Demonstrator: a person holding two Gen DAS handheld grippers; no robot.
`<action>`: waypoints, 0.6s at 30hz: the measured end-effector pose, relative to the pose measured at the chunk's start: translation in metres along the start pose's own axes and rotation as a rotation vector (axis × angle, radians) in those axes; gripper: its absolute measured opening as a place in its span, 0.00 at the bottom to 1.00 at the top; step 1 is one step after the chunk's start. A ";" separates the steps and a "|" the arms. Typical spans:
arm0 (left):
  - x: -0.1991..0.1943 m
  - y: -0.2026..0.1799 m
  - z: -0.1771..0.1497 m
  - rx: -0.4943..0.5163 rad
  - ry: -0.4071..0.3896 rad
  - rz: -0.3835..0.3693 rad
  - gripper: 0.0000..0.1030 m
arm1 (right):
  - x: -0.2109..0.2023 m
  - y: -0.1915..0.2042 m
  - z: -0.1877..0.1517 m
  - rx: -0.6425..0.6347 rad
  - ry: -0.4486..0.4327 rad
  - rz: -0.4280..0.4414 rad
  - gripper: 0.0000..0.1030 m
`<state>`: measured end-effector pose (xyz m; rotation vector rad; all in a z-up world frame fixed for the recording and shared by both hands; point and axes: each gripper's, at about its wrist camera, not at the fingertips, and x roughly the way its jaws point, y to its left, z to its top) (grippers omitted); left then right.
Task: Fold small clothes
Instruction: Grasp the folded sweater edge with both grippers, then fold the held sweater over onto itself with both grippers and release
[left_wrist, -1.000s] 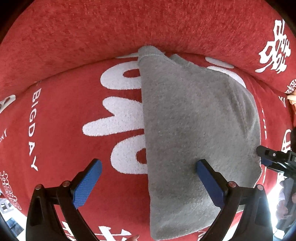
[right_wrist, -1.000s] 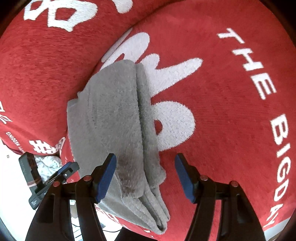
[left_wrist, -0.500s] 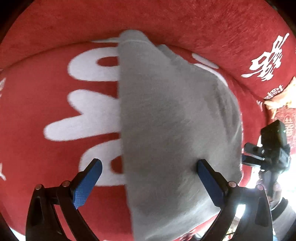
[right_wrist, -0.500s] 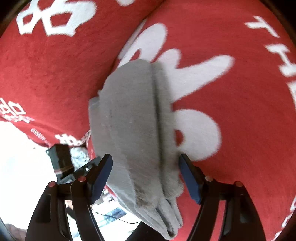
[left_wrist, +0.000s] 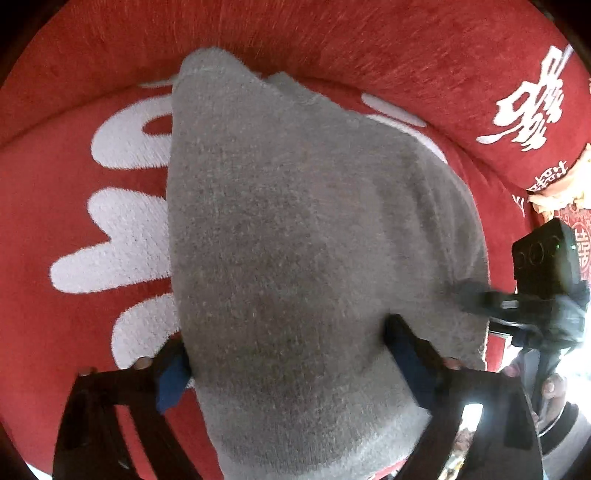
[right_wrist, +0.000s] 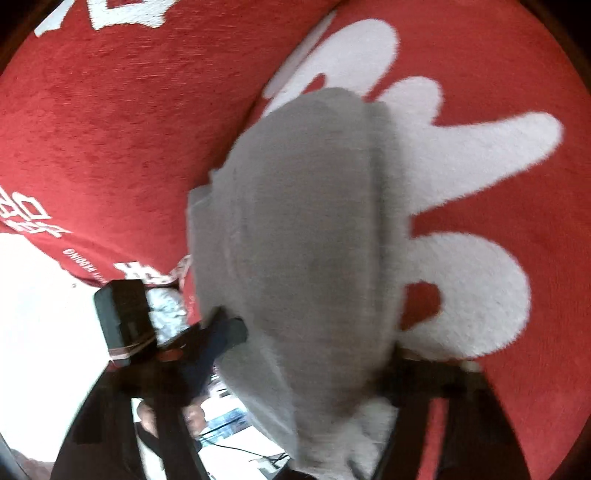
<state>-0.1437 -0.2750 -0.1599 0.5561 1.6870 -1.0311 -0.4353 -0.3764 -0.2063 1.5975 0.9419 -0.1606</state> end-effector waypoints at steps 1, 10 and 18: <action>-0.005 -0.001 -0.003 0.007 -0.018 -0.002 0.77 | 0.000 -0.001 -0.003 0.002 0.002 -0.011 0.39; -0.042 -0.001 -0.016 0.044 -0.086 -0.070 0.54 | -0.009 0.022 -0.022 0.036 -0.013 0.204 0.32; -0.091 0.035 -0.053 0.035 -0.117 -0.131 0.54 | -0.010 0.066 -0.064 0.010 -0.039 0.258 0.32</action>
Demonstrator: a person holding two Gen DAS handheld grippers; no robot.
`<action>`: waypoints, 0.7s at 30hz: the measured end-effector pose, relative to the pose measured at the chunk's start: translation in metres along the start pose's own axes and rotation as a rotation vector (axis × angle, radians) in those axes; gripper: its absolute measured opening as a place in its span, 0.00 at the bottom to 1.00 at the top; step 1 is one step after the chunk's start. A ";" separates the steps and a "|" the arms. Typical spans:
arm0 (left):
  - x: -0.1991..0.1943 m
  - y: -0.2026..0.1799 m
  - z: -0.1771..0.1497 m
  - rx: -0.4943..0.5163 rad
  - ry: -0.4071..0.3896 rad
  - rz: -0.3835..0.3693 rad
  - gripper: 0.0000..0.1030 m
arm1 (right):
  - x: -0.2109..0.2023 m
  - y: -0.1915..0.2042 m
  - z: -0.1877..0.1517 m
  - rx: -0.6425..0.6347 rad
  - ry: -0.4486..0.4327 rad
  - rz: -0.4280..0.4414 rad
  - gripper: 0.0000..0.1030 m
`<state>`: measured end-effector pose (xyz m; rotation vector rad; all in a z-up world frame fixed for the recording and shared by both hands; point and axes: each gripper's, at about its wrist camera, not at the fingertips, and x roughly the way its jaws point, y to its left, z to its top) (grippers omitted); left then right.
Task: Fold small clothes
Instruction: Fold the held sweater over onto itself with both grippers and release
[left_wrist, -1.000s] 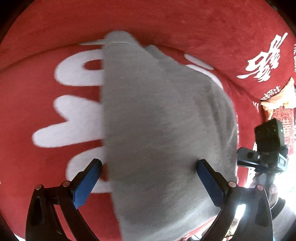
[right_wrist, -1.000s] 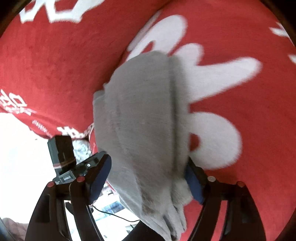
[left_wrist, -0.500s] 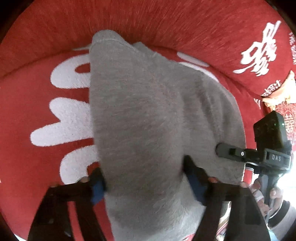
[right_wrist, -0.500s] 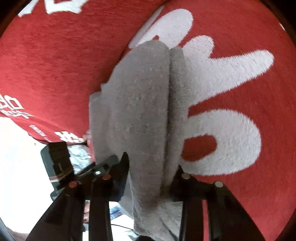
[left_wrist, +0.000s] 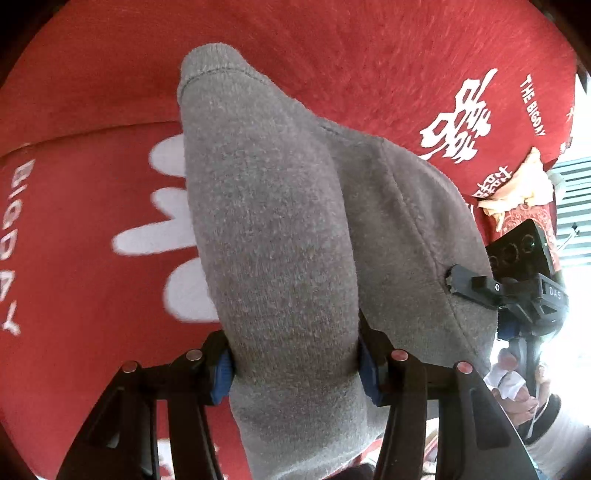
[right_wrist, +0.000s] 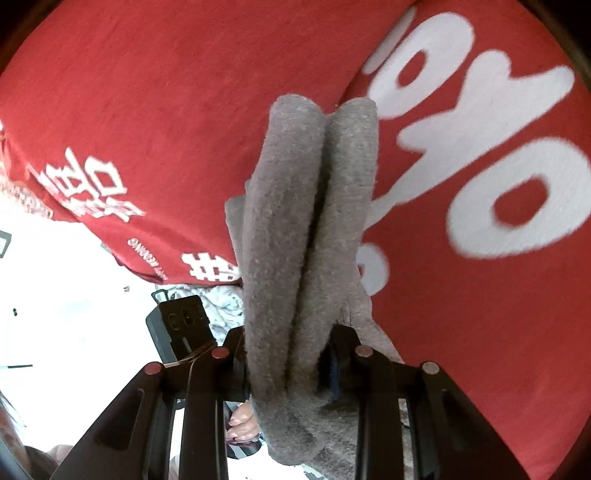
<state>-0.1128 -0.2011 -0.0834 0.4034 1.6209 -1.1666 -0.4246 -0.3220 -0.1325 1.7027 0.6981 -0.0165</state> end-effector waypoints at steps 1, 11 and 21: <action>-0.007 0.003 -0.007 0.003 0.000 0.008 0.54 | 0.007 0.006 -0.007 -0.004 0.004 -0.001 0.32; -0.075 0.093 -0.075 -0.008 -0.010 0.115 0.54 | 0.090 0.023 -0.069 0.018 0.071 0.017 0.32; -0.052 0.165 -0.102 -0.096 0.047 0.218 0.54 | 0.147 0.010 -0.066 -0.030 0.099 -0.361 0.42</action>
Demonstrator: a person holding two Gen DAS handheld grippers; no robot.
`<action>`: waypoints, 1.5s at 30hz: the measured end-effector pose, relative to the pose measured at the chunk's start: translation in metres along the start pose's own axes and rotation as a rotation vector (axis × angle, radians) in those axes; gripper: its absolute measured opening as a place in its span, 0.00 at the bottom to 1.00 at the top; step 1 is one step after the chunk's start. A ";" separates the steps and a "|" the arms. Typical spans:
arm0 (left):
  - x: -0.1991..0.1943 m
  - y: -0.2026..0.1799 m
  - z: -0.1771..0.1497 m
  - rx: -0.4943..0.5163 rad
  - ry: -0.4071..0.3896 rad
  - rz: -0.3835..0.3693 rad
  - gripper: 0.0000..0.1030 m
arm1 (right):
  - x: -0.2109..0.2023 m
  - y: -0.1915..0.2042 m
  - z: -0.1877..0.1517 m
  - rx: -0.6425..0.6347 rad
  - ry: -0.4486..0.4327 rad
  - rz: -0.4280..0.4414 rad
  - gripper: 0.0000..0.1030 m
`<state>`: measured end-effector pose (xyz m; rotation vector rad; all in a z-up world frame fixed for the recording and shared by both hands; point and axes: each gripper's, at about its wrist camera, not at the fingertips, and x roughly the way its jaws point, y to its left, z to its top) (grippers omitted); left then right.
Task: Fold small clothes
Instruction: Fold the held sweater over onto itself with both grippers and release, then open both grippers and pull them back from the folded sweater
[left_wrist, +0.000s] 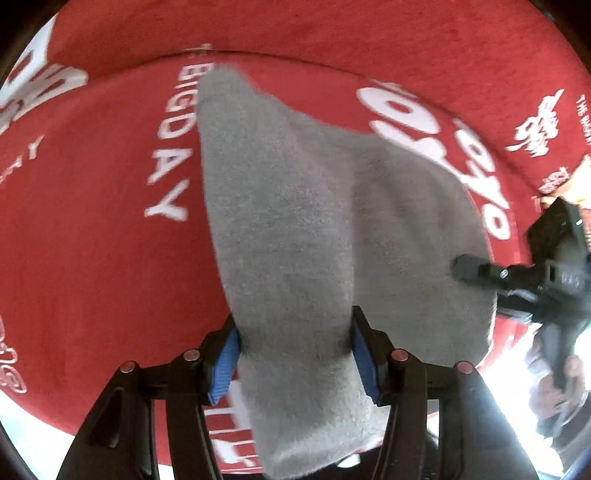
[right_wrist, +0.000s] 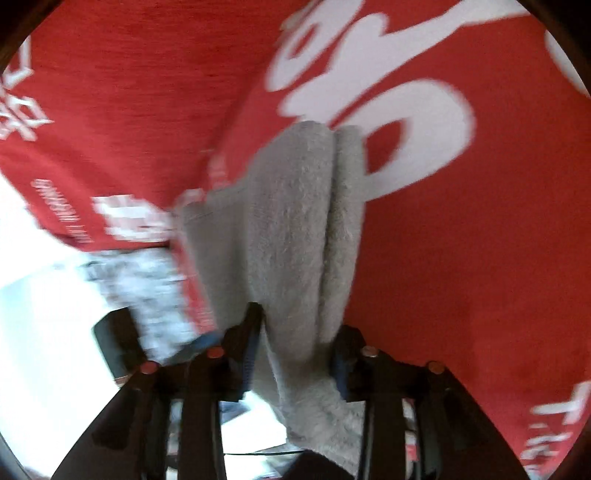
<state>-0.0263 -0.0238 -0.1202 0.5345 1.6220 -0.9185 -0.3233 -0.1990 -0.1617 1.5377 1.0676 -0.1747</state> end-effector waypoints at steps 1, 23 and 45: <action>-0.003 0.005 -0.002 -0.008 -0.014 -0.022 0.54 | -0.004 0.004 0.002 -0.025 -0.015 -0.055 0.42; -0.015 -0.009 -0.020 0.005 -0.096 0.239 0.43 | -0.025 0.053 -0.051 -0.294 -0.094 -0.395 0.26; -0.017 -0.008 -0.029 -0.031 -0.062 0.263 0.43 | -0.024 0.021 -0.069 -0.169 -0.056 -0.468 0.32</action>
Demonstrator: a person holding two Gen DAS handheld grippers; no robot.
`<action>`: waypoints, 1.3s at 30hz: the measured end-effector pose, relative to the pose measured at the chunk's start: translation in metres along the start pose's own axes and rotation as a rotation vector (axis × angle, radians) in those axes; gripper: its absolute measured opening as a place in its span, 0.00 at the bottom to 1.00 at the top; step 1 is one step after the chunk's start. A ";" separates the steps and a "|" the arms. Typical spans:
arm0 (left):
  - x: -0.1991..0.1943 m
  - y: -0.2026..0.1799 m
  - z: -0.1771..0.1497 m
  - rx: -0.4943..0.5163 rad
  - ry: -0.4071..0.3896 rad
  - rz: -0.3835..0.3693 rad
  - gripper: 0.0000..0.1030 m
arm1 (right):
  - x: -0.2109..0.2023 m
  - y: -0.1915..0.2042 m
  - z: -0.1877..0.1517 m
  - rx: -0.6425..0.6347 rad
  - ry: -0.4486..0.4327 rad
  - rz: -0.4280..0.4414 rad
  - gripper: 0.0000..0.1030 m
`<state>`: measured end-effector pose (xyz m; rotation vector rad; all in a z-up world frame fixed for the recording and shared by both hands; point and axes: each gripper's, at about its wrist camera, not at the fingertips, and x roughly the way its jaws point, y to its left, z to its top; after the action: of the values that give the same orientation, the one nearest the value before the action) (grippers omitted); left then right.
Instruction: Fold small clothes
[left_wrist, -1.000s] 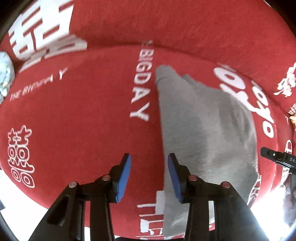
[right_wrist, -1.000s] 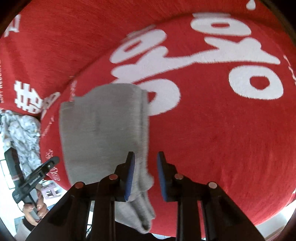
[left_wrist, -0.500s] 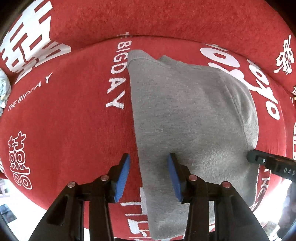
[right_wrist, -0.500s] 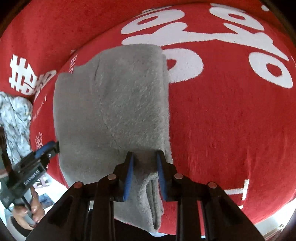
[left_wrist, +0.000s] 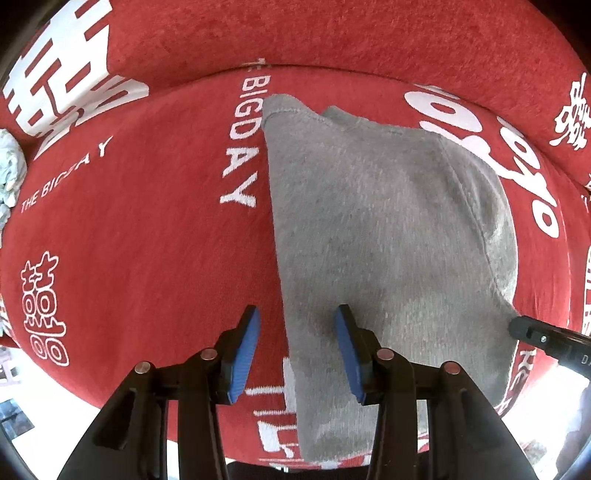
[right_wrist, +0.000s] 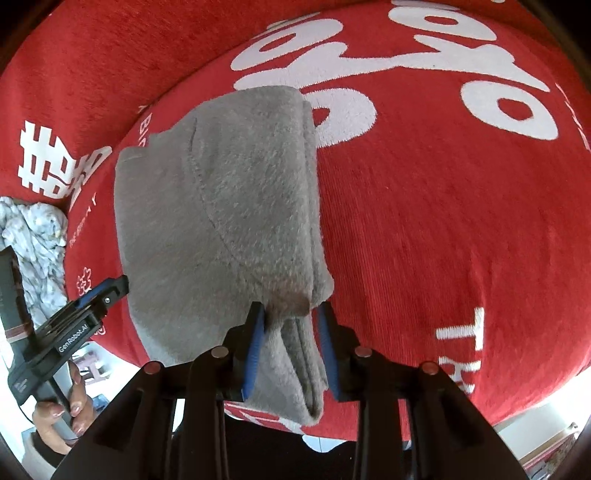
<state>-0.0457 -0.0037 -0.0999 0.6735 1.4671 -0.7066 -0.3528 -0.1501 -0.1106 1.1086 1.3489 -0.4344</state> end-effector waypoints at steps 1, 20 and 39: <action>-0.002 0.000 -0.002 -0.001 0.003 0.001 0.43 | -0.003 0.000 -0.001 0.007 -0.001 0.003 0.32; -0.052 -0.006 -0.037 -0.005 0.024 0.049 0.87 | -0.045 0.059 -0.023 -0.086 -0.098 -0.248 1.00; -0.103 0.000 -0.047 -0.003 0.021 0.104 0.87 | -0.088 0.091 -0.044 -0.122 -0.125 -0.329 1.00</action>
<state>-0.0738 0.0339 0.0030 0.7512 1.4416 -0.6183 -0.3250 -0.1005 0.0113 0.7484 1.4301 -0.6414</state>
